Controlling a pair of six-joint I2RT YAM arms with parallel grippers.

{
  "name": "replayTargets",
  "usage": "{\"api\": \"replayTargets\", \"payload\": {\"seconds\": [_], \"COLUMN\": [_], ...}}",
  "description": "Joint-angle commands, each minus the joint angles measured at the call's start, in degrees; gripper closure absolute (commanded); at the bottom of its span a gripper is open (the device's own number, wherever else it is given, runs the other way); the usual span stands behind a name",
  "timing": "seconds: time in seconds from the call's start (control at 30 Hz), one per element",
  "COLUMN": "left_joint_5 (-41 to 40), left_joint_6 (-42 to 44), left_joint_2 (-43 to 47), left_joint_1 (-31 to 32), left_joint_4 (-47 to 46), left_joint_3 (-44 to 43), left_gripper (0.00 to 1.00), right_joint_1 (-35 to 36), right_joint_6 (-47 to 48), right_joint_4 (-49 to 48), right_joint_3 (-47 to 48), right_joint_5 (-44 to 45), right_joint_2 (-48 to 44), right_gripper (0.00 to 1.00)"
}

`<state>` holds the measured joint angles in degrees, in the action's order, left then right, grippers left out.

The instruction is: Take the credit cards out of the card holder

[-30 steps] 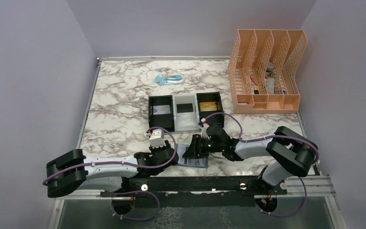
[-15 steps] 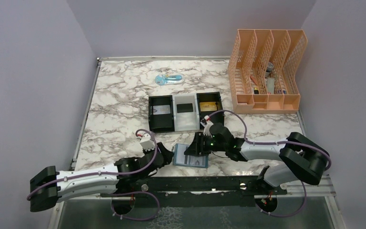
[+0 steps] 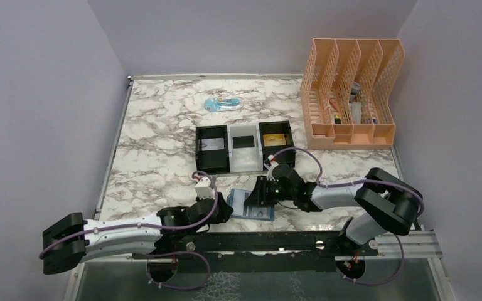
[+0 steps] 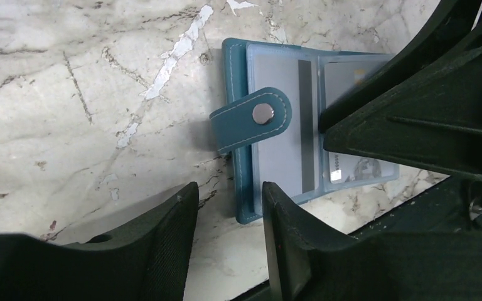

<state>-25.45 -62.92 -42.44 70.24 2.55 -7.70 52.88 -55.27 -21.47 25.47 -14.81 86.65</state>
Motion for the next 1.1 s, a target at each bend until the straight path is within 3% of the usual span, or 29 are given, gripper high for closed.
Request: {"api": "replayTargets", "payload": {"seconds": [0.0,0.53,0.8,1.07], "left_joint_5": [0.3,2.7,2.2,1.0], "left_joint_6": [5.3,5.0,1.9,0.3], "left_joint_2": [-5.9,-24.5,-32.4,-28.6], "left_joint_1": [-0.1,0.1,1.2,1.4], "left_joint_4": [1.1,-1.6,-0.4,0.7], "left_joint_3": [-5.1,-9.4,-12.3,-11.2], "left_gripper": [0.59,0.94,1.00,1.00], "right_joint_1": [0.4,0.4,0.4,0.3], "right_joint_6": [-0.6,-5.6,-7.2,-8.5], "right_joint_4": [0.8,-3.8,-9.2,-14.5], "right_joint_3": [0.0,-6.0,-9.0,-11.7], "right_joint_5": [2.8,6.4,4.1,3.0], "right_joint_2": [1.3,-2.0,-2.6,-4.6], "right_gripper": [0.65,0.73,0.83,0.90]}}
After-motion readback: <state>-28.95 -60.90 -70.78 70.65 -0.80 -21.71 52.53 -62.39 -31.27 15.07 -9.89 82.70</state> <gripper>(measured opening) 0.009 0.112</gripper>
